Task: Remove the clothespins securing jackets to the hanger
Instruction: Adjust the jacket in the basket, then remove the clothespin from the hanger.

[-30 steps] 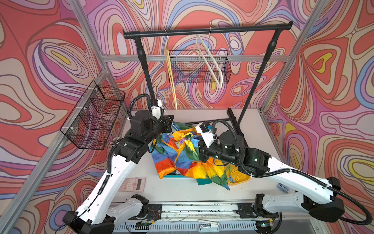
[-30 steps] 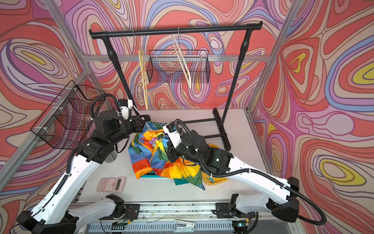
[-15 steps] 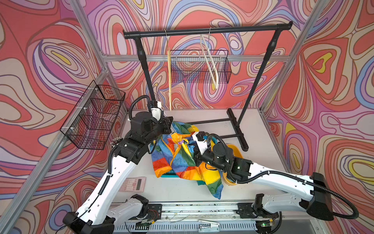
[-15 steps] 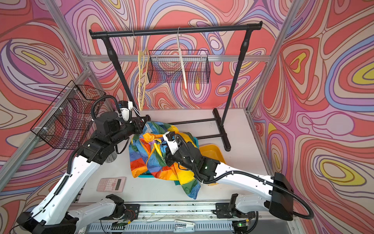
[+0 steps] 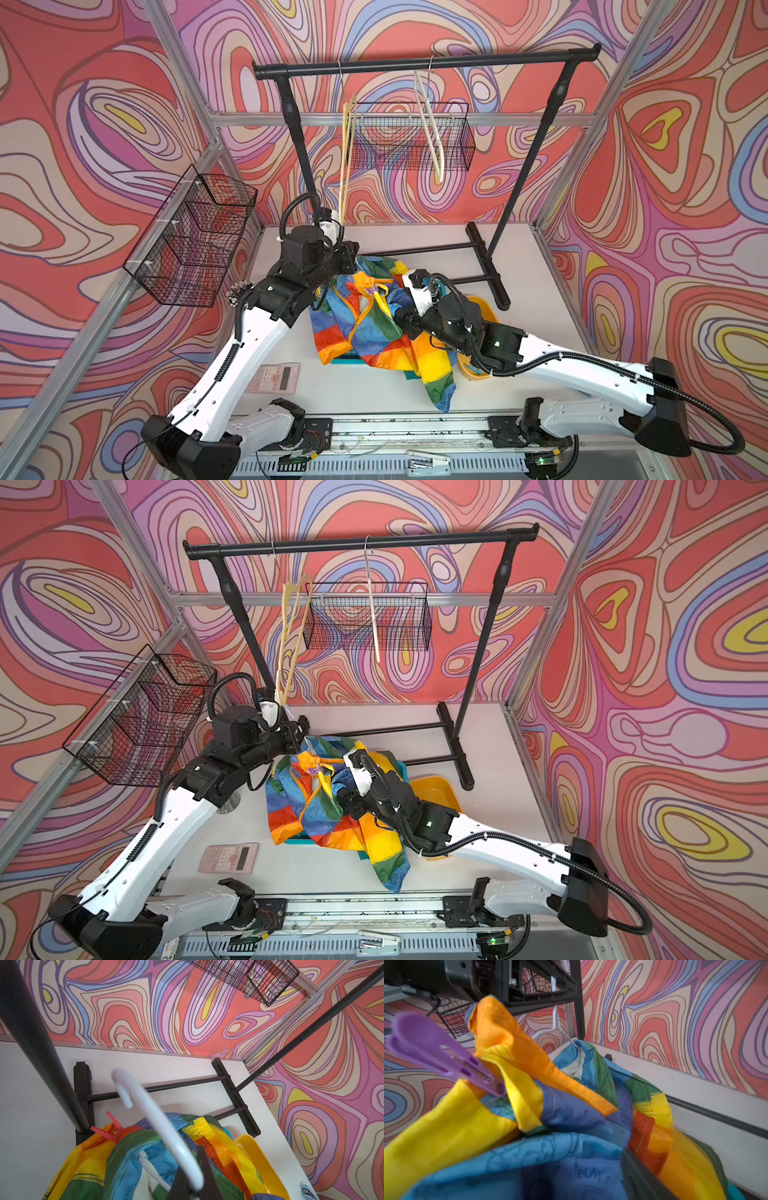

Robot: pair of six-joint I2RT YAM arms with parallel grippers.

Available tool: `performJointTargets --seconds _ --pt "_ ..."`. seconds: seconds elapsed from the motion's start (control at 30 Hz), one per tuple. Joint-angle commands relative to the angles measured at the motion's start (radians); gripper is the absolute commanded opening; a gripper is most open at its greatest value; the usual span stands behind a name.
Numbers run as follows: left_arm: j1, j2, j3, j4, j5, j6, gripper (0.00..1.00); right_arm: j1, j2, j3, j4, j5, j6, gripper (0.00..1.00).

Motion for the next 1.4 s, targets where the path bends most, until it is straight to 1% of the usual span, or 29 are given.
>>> performJointTargets --seconds 0.0,0.03,0.2,0.33,0.47,0.67,0.77,0.93,0.97,1.03,1.07,1.13,1.27,1.37 --pt "0.008 0.018 0.05 -0.006 0.01 0.003 0.0 0.001 -0.065 0.049 -0.163 0.019 -0.002 0.96" --pt "0.01 0.021 0.054 -0.01 0.014 0.003 0.0 0.001 -0.082 0.048 -0.206 0.031 0.003 0.98" --pt "0.022 0.025 0.051 -0.019 0.018 0.009 0.0 0.002 -0.212 -0.017 -0.356 0.062 0.062 0.98" --pt "0.028 0.03 0.053 -0.019 0.021 0.006 0.0 0.004 -0.277 -0.066 -0.454 -0.012 0.149 0.96" --pt "0.028 0.036 0.062 -0.024 0.026 0.005 0.0 0.025 -0.282 -0.091 -0.559 -0.013 0.212 0.92" --pt "0.029 0.037 0.06 -0.034 0.021 0.008 0.0 0.048 -0.345 -0.152 -0.645 -0.086 0.324 0.9" --pt "0.028 0.037 0.059 -0.035 0.021 0.008 0.0 0.066 -0.334 -0.202 -0.64 -0.105 0.37 0.87" --pt "0.028 0.028 0.046 -0.025 0.027 -0.005 0.0 0.07 -0.278 -0.291 -0.505 -0.143 0.381 0.83" --pt "0.029 0.026 0.042 -0.023 0.027 -0.007 0.0 0.07 -0.27 -0.31 -0.463 -0.143 0.382 0.81" --pt "0.028 0.022 0.034 -0.014 0.033 -0.014 0.0 0.071 -0.244 -0.343 -0.385 -0.14 0.383 0.69" --pt "0.029 0.021 0.033 -0.013 0.036 -0.015 0.0 0.07 -0.231 -0.355 -0.346 -0.14 0.381 0.59" --pt "0.028 0.021 0.034 -0.013 0.046 -0.016 0.0 0.07 -0.219 -0.347 -0.293 -0.117 0.379 0.35" --pt "0.028 0.011 0.03 -0.019 0.061 -0.015 0.0 0.07 -0.215 -0.219 -0.309 -0.111 0.355 0.01" --pt "0.029 -0.001 0.011 -0.016 0.061 -0.016 0.0 0.07 -0.179 -0.079 -0.368 -0.101 0.313 0.0"
